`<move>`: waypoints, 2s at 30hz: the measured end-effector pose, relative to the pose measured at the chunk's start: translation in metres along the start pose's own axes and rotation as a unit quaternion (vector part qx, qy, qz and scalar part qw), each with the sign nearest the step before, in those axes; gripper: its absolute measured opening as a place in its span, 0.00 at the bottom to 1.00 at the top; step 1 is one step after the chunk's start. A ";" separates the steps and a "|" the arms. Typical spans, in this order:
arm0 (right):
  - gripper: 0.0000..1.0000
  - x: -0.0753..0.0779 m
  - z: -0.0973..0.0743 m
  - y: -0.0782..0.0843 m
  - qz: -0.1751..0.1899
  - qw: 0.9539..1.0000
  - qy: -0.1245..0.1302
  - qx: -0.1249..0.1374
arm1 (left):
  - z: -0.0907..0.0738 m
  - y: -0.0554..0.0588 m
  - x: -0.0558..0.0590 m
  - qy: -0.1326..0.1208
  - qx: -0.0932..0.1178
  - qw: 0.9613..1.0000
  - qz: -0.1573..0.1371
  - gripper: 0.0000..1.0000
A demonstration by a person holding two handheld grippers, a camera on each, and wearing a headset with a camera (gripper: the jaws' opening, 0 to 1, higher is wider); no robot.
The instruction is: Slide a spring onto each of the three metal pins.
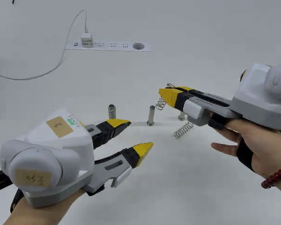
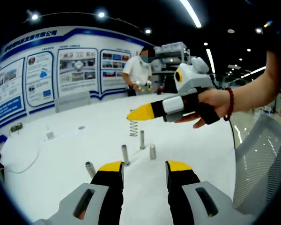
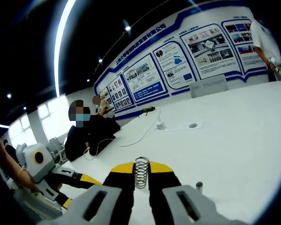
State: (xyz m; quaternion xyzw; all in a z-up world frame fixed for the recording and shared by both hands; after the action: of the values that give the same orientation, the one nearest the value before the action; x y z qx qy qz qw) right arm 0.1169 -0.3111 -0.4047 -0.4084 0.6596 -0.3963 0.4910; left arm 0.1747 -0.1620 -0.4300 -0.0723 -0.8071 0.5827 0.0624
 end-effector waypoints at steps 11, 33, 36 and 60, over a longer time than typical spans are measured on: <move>0.12 0.006 0.024 0.009 -0.088 0.996 0.015 -0.017 | -0.011 0.010 -0.003 -0.014 -0.020 0.999 -0.022 0.51; 0.12 0.010 0.036 0.031 -0.156 0.986 0.034 -0.048 | -0.019 0.018 -0.009 -0.036 -0.034 0.998 -0.045 0.69; 0.12 0.010 0.037 0.035 -0.160 0.985 0.039 -0.052 | -0.020 0.018 -0.009 -0.037 -0.032 0.998 -0.048 0.69; 0.12 0.016 0.041 0.059 -0.157 0.982 0.053 -0.091 | -0.021 0.019 -0.012 -0.040 -0.034 0.997 -0.049 0.67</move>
State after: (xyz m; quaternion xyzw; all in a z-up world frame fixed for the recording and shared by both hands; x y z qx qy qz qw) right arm 0.1446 -0.3098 -0.4728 -0.5279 0.6462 -0.4277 0.3476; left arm 0.1910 -0.1391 -0.4413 -0.0111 -0.8309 0.5536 0.0556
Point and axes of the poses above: the centre of the closed fingertips' face, and the gripper's own axes: z roughly forward along the fingers, x roughly to its right, y roughly out of its underside, the point moved 7 cm from there along -z, roughly backward along the fingers, and after that the axes turned 3 degrees about y, right-handed, at the moved point
